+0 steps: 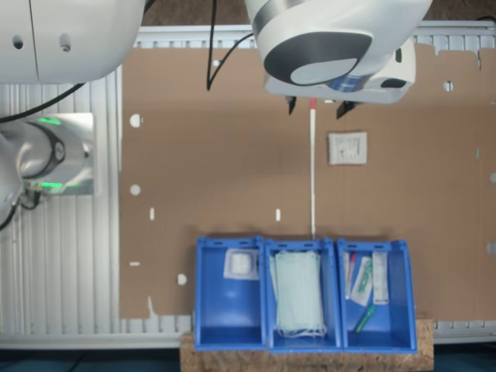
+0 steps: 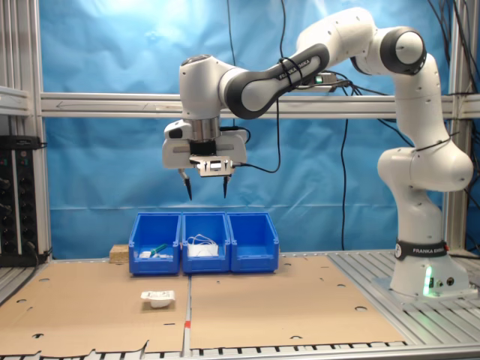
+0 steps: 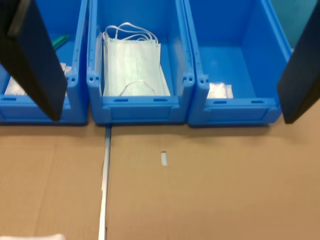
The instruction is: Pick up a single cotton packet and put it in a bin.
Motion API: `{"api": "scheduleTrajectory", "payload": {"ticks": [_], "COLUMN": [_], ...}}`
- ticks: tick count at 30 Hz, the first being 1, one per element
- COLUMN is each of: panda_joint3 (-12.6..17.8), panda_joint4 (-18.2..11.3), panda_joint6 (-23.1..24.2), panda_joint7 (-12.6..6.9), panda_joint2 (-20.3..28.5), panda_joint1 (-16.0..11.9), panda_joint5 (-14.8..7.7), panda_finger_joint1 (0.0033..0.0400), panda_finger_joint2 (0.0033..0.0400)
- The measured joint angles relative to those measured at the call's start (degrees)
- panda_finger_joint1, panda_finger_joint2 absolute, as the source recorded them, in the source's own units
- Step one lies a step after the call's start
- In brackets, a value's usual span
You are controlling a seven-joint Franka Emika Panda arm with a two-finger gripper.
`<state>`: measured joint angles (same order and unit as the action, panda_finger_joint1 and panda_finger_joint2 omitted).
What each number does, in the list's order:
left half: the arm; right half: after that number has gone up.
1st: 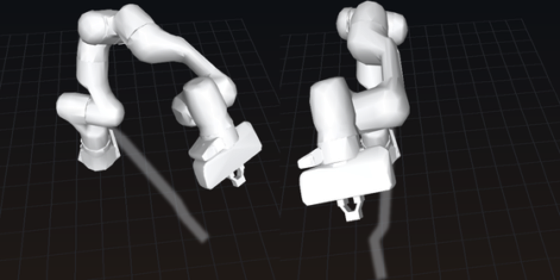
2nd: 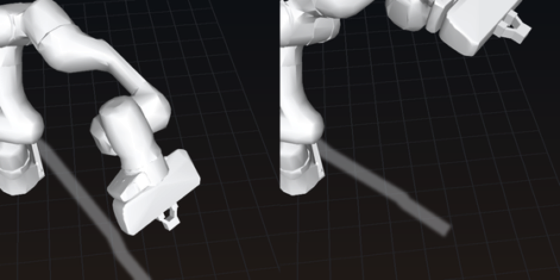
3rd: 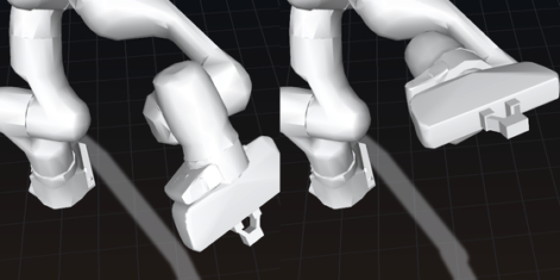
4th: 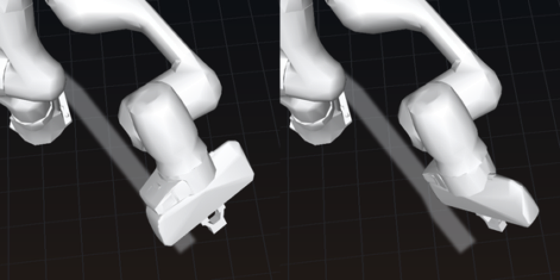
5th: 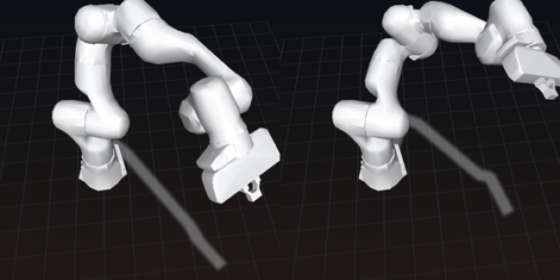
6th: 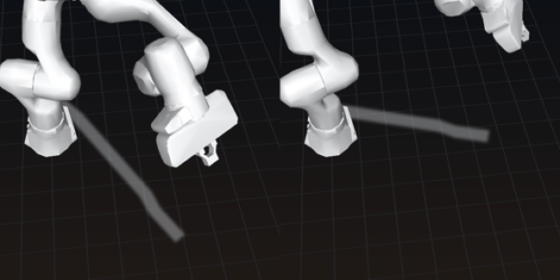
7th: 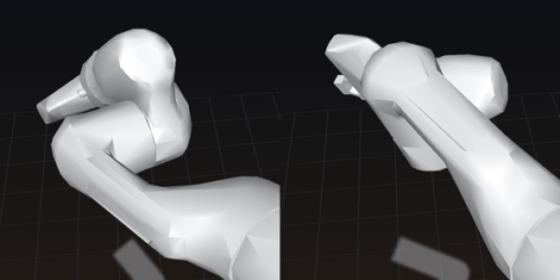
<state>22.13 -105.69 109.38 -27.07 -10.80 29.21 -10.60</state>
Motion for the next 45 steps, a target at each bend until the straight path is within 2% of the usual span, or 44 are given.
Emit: {"api": "scheduleTrajectory", "payload": {"ticks": [11,24,30,34,45], "panda_joint3": [-10.87,-18.10,-20.54,-22.03,-23.22], "panda_joint4": [0.36,2.35,5.33,8.91,16.62], "panda_joint6": [7.36,15.35,17.58,18.91,20.78], "panda_joint7": [-0.81,-0.99,-1.50,-2.57,-4.92], "panda_joint2": [-6.58,-15.65,-19.42,-22.25,-27.39], "panda_joint1": [-11.28,-17.89,-20.10,-21.73,-24.02], "panda_joint5": [0.21,0.31,0.33,0.35,0.35], "panda_finger_joint1": [0.0400,0.0400,0.0400,0.0400,0.0400], "panda_finger_joint2": [0.0400,0.0400,0.0400,0.0400,0.0400]}}
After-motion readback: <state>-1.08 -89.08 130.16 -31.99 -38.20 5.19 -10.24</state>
